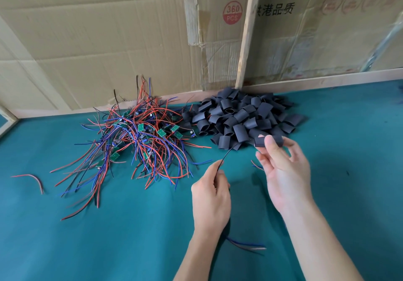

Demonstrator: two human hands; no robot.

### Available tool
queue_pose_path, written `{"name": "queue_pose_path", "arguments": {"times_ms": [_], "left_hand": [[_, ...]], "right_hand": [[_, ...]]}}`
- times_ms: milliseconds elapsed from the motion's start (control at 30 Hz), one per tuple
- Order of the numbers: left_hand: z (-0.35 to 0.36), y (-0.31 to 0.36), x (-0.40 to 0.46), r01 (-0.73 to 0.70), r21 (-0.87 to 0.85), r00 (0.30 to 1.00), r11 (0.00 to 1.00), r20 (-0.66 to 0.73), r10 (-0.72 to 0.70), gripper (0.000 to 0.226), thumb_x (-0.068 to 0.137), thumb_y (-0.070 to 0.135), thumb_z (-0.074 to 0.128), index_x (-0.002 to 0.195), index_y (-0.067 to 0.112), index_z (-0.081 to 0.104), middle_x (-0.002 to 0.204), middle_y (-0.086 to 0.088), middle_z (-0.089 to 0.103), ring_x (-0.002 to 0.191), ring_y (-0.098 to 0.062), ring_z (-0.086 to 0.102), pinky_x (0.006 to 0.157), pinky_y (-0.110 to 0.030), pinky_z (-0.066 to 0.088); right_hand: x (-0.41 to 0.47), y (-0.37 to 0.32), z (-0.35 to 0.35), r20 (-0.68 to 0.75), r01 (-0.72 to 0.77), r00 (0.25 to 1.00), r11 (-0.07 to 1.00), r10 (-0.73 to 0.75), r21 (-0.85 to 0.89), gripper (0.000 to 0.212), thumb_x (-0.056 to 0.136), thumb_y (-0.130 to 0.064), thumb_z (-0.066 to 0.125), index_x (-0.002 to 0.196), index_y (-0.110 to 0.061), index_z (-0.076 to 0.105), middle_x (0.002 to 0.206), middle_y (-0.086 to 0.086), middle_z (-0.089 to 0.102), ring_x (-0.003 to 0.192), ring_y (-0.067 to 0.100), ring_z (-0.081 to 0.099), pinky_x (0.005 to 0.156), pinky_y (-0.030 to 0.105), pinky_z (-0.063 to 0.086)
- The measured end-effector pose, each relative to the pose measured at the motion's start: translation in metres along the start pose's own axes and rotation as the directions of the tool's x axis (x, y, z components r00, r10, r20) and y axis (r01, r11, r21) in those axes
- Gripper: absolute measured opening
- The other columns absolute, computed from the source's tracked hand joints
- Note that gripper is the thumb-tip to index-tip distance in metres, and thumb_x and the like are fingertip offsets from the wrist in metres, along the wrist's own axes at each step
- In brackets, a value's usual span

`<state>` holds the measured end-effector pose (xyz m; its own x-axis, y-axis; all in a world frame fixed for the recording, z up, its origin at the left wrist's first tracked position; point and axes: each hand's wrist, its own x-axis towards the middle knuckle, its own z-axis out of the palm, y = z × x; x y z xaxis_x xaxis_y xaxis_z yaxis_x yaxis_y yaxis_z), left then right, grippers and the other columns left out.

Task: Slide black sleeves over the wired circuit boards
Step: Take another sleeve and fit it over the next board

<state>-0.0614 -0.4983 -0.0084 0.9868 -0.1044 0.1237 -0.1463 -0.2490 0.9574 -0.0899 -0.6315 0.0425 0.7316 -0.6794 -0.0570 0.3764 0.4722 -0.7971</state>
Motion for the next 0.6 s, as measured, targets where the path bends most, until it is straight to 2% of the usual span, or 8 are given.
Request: {"name": "queue_pose_path", "arguments": {"times_ms": [100, 167, 300, 367, 433, 533, 600], "left_hand": [[0.001, -0.001, 0.0, 0.003, 0.0, 1.0, 1.0, -0.002, -0.003, 0.038, 0.091, 0.03, 0.041, 0.117, 0.031, 0.069, 0.068, 0.001, 0.066, 0.056, -0.026, 0.058, 0.061, -0.043, 0.056], [0.001, -0.002, 0.0, 0.008, 0.0, 1.0, 1.0, 0.002, -0.008, 0.038, 0.092, 0.031, 0.041, 0.116, 0.031, 0.07, 0.069, 0.003, 0.067, 0.056, -0.025, 0.059, 0.061, -0.042, 0.056], [0.001, -0.002, 0.0, 0.013, -0.005, 1.0, 1.0, 0.027, -0.013, 0.035, 0.092, 0.037, 0.042, 0.112, 0.032, 0.071, 0.069, 0.003, 0.067, 0.055, -0.022, 0.055, 0.06, -0.041, 0.054], [0.0, -0.003, 0.0, -0.006, -0.002, 0.999, 1.0, 0.035, 0.006, 0.035, 0.092, 0.036, 0.042, 0.111, 0.032, 0.071, 0.069, 0.002, 0.066, 0.053, -0.017, 0.051, 0.059, -0.036, 0.05], [-0.001, -0.003, 0.0, -0.046, 0.019, 0.998, 0.999, 0.042, 0.046, 0.033, 0.091, 0.031, 0.043, 0.108, 0.032, 0.072, 0.068, 0.001, 0.064, 0.053, -0.015, 0.047, 0.057, -0.028, 0.044], [-0.004, -0.001, -0.001, -0.06, 0.033, 0.996, 0.998, 0.067, 0.057, 0.027, 0.087, 0.024, 0.044, 0.099, 0.033, 0.067, 0.066, -0.006, 0.06, 0.057, -0.023, 0.045, 0.053, -0.03, 0.04], [-0.006, 0.001, -0.003, -0.033, 0.001, 0.996, 0.999, 0.085, 0.032, 0.038, 0.081, 0.025, 0.045, 0.115, 0.035, 0.061, 0.064, 0.001, 0.061, 0.054, -0.016, 0.045, 0.052, -0.025, 0.04]], "right_hand": [[0.002, 0.003, -0.003, -0.007, -0.071, 0.997, 0.997, 0.071, 0.023, 0.035, 0.083, -0.023, 0.079, 0.107, -0.014, 0.056, 0.107, 0.011, 0.072, 0.09, 0.019, 0.071, 0.08, 0.028, 0.058], [0.002, 0.005, -0.004, 0.032, -0.093, 0.995, 0.995, 0.093, 0.018, 0.043, 0.081, -0.025, 0.079, 0.114, -0.012, 0.054, 0.109, 0.01, 0.073, 0.093, 0.021, 0.069, 0.08, 0.027, 0.058], [-0.001, 0.007, 0.0, 0.141, -0.102, 0.984, 0.993, 0.108, -0.051, 0.038, 0.077, -0.028, 0.08, 0.105, -0.012, 0.06, 0.114, 0.011, 0.077, 0.088, 0.018, 0.069, 0.077, 0.025, 0.058], [-0.002, 0.008, 0.0, 0.17, -0.095, 0.979, 0.989, 0.114, -0.113, 0.039, 0.073, -0.028, 0.082, 0.102, -0.012, 0.063, 0.109, 0.011, 0.078, 0.083, 0.016, 0.07, 0.073, 0.024, 0.057], [-0.005, 0.011, 0.002, 0.184, -0.096, 0.972, 0.964, 0.144, -0.248, 0.043, 0.071, -0.026, 0.085, 0.105, -0.011, 0.064, 0.101, 0.01, 0.079, 0.083, 0.016, 0.071, 0.067, 0.022, 0.054], [-0.012, 0.024, 0.007, 0.217, -0.133, 0.948, 0.907, 0.234, -0.4, 0.033, 0.08, -0.008, 0.083, 0.108, -0.011, 0.066, 0.1, 0.006, 0.08, 0.082, 0.013, 0.071, 0.059, 0.018, 0.049], [-0.016, 0.029, 0.008, 0.223, -0.133, 0.944, 0.897, 0.244, -0.421, 0.023, 0.082, -0.002, 0.081, 0.101, -0.008, 0.071, 0.096, 0.008, 0.08, 0.078, 0.014, 0.071, 0.058, 0.018, 0.051]]}}
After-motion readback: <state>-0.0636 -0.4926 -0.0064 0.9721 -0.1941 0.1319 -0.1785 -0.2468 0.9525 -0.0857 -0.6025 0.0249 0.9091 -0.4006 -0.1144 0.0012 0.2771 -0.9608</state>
